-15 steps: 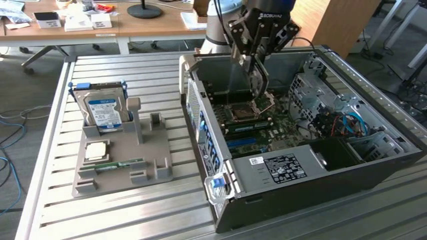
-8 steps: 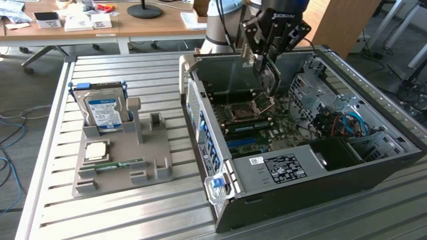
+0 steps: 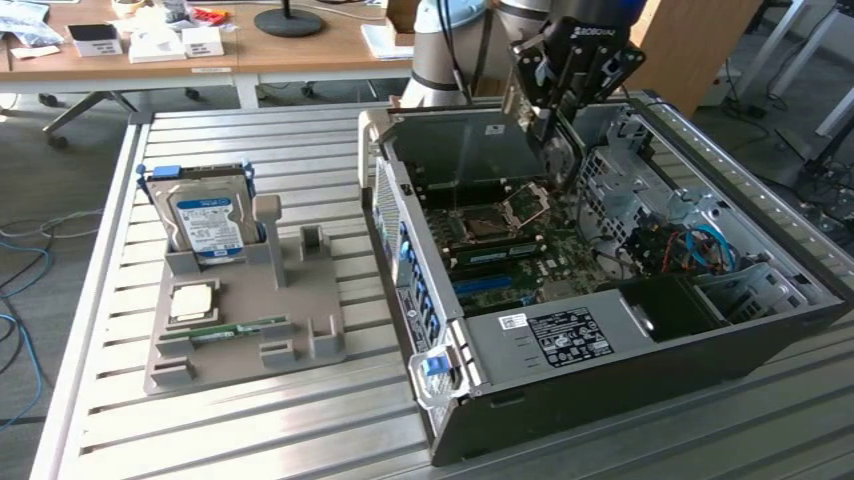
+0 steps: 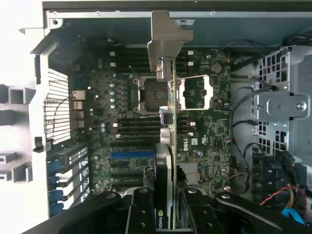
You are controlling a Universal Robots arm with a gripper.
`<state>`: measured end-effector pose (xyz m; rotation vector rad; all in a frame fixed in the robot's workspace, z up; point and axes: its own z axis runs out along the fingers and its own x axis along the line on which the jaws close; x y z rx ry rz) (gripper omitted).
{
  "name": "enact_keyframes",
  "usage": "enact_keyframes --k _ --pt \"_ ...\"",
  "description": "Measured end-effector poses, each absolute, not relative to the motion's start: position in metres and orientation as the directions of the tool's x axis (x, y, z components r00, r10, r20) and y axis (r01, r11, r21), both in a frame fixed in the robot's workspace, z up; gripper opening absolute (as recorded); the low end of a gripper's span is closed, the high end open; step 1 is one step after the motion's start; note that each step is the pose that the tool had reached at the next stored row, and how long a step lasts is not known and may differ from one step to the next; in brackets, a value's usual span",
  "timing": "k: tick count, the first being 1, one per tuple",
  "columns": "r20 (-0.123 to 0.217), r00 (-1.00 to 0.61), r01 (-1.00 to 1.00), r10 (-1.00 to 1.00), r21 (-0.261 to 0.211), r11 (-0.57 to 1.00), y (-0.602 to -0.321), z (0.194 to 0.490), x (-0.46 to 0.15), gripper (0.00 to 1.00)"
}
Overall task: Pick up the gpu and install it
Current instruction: 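Pick up the gpu and move the gpu toward the slot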
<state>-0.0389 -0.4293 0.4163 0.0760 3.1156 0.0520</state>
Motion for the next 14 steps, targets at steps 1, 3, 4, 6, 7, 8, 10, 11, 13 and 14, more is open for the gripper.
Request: enact_keyframes --k 1,3,4,6,7,8,10,11,13,14 --pt "-0.024 -0.999 0.048 0.049 0.034 0.998 -0.429 0.416 -0.035 0.27" --pt "-0.024 -0.999 0.048 0.049 0.034 0.998 -0.429 0.416 -0.027 0.27" --pt "-0.024 -0.999 0.048 0.049 0.034 0.998 -0.429 0.416 -0.023 0.27" --pt "-0.024 -0.999 0.048 0.049 0.034 0.998 -0.429 0.416 -0.014 0.27" --pt "-0.024 -0.999 0.048 0.049 0.034 0.998 -0.429 0.416 -0.01 0.27" --pt "-0.024 -0.999 0.048 0.049 0.034 0.998 -0.429 0.416 -0.006 0.27" --pt "-0.024 -0.999 0.048 0.049 0.034 0.998 -0.429 0.416 0.002 0.27" --pt "-0.024 -0.999 0.048 0.049 0.034 0.998 -0.429 0.416 0.005 0.27" --pt "-0.024 -0.999 0.048 0.049 0.034 0.998 -0.429 0.416 0.011 0.27" --pt "-0.024 -0.999 0.048 0.049 0.034 0.998 -0.429 0.416 0.013 0.27"
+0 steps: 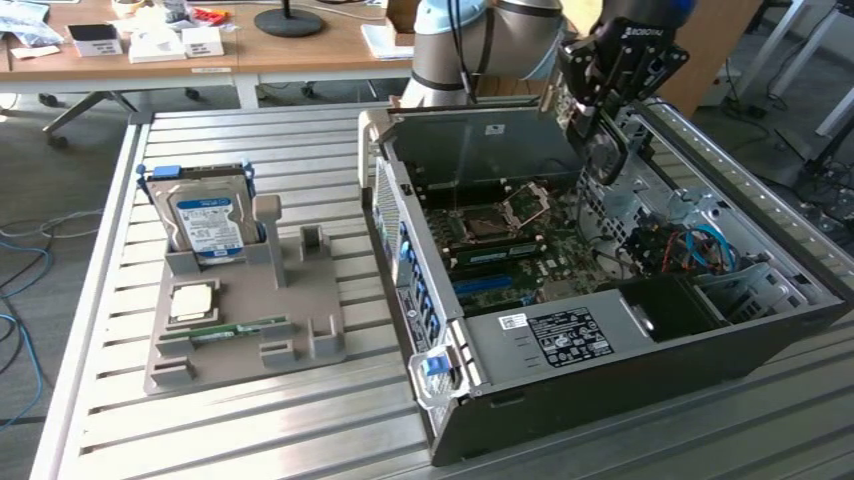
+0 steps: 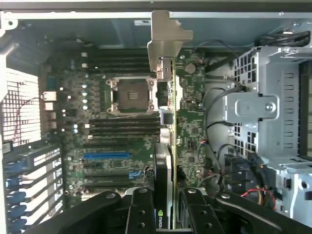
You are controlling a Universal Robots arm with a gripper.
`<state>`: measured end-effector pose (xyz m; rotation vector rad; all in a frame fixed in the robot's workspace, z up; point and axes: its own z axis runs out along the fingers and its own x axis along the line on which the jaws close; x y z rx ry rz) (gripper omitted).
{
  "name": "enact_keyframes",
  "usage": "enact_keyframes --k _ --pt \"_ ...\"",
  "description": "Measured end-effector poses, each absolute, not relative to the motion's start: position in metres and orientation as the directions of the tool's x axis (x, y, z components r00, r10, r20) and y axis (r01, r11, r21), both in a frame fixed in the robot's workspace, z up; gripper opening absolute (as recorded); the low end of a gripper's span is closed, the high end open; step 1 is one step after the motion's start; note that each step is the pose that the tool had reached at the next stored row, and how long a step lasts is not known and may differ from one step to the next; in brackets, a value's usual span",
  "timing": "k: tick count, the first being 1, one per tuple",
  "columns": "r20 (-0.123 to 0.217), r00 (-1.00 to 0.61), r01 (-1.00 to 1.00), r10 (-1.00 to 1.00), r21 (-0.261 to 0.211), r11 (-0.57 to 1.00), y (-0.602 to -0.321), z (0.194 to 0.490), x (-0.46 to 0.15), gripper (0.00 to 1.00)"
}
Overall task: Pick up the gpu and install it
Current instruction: 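Pick up the gpu and move the gpu toward the slot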
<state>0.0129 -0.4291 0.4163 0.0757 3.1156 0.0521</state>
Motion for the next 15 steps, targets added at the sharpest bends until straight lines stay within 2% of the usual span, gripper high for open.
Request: enact_keyframes --k 15 --pt "-0.024 -0.999 0.048 0.049 0.034 0.998 -0.429 0.416 0.041 0.27"
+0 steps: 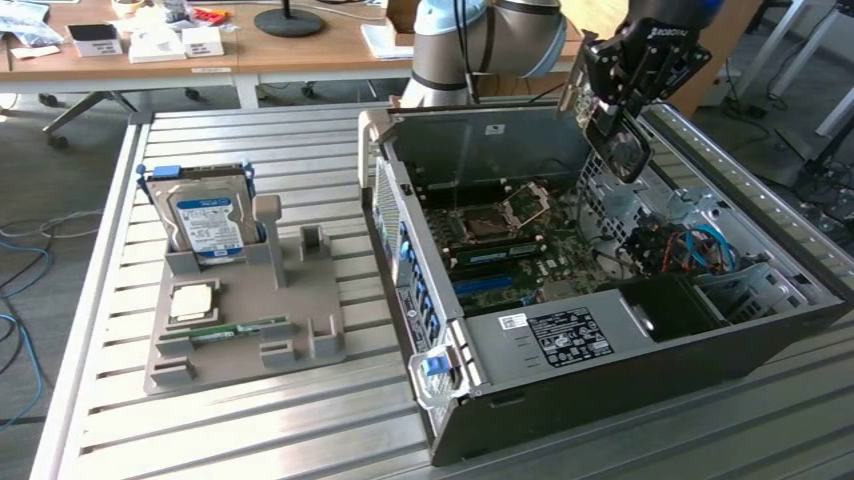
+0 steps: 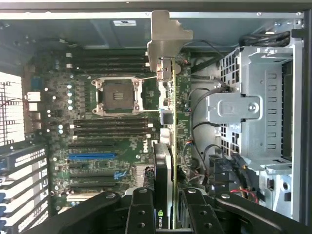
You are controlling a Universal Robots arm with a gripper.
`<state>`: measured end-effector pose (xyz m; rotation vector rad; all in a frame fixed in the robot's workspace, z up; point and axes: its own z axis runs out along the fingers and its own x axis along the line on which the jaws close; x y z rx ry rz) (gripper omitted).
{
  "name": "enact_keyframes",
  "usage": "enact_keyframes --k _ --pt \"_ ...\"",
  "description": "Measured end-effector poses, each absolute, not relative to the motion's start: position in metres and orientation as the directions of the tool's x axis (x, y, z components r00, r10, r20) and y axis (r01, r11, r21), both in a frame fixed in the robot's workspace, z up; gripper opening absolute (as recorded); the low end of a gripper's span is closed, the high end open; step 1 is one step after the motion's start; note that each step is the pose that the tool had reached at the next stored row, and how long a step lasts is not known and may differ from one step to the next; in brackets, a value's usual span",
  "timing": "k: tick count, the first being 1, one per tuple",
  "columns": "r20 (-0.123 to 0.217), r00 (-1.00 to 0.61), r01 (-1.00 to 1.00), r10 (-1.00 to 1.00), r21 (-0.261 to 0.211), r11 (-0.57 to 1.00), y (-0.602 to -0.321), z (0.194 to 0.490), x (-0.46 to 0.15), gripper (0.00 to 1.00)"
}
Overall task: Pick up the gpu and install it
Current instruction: 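Pick up the gpu and move the gpu toward the slot, then insert the gpu into the slot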
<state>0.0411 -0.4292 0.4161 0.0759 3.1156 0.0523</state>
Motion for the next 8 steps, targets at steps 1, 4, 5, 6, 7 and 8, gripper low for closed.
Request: enact_keyframes --k 1,4,5,6,7,8 --pt "-0.024 -0.999 0.048 0.049 0.034 0.998 -0.4292 0.4161 0.0417 0.27" --pt "-0.024 -0.999 0.048 0.049 0.034 0.998 -0.4292 0.4161 0.0417 0.27" --pt "-0.024 -0.999 0.048 0.049 0.034 0.998 -0.4292 0.4161 0.0417 0.27" --pt "-0.024 -0.999 0.048 0.049 0.034 0.998 -0.4292 0.4161 0.0417 0.27" --pt "-0.024 -0.999 0.048 0.049 0.034 0.998 -0.4292 0.4161 0.0417 0.27" --pt "-0.024 -0.999 0.048 0.049 0.034 0.998 -0.4292 0.4161 0.0417 0.27"
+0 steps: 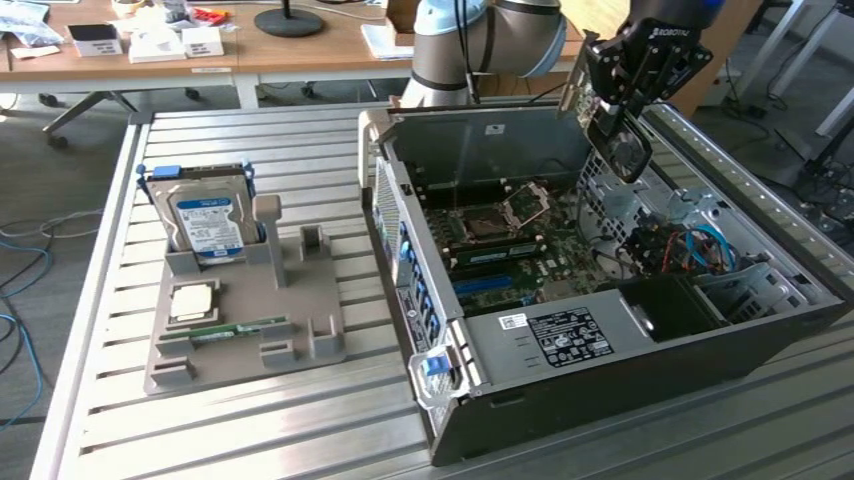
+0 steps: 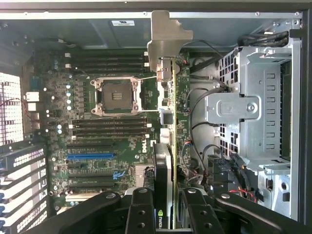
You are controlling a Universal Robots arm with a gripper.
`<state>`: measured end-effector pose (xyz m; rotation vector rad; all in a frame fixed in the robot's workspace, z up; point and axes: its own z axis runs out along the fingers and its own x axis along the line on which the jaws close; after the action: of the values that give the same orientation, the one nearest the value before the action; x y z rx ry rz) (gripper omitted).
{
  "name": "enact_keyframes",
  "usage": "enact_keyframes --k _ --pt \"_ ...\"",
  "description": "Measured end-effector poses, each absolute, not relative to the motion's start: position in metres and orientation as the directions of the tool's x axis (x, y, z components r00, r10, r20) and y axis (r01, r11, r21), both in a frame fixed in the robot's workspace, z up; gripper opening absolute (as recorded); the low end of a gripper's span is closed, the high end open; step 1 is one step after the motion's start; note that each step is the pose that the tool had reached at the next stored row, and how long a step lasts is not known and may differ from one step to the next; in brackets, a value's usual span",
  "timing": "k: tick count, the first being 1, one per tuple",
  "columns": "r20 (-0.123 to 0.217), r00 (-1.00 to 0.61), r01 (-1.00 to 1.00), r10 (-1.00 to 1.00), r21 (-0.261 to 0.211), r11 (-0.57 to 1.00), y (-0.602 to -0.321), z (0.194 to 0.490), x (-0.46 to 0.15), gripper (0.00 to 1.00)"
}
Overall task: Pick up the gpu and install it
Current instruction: 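Insert the gpu into the slot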
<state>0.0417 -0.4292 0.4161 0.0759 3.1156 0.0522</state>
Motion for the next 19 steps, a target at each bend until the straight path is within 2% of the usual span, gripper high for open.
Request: enact_keyframes --k 19 --pt "-0.024 -1.0 -0.005 -0.004 0.034 0.999 -0.4292 0.416 0.0406 0.27"
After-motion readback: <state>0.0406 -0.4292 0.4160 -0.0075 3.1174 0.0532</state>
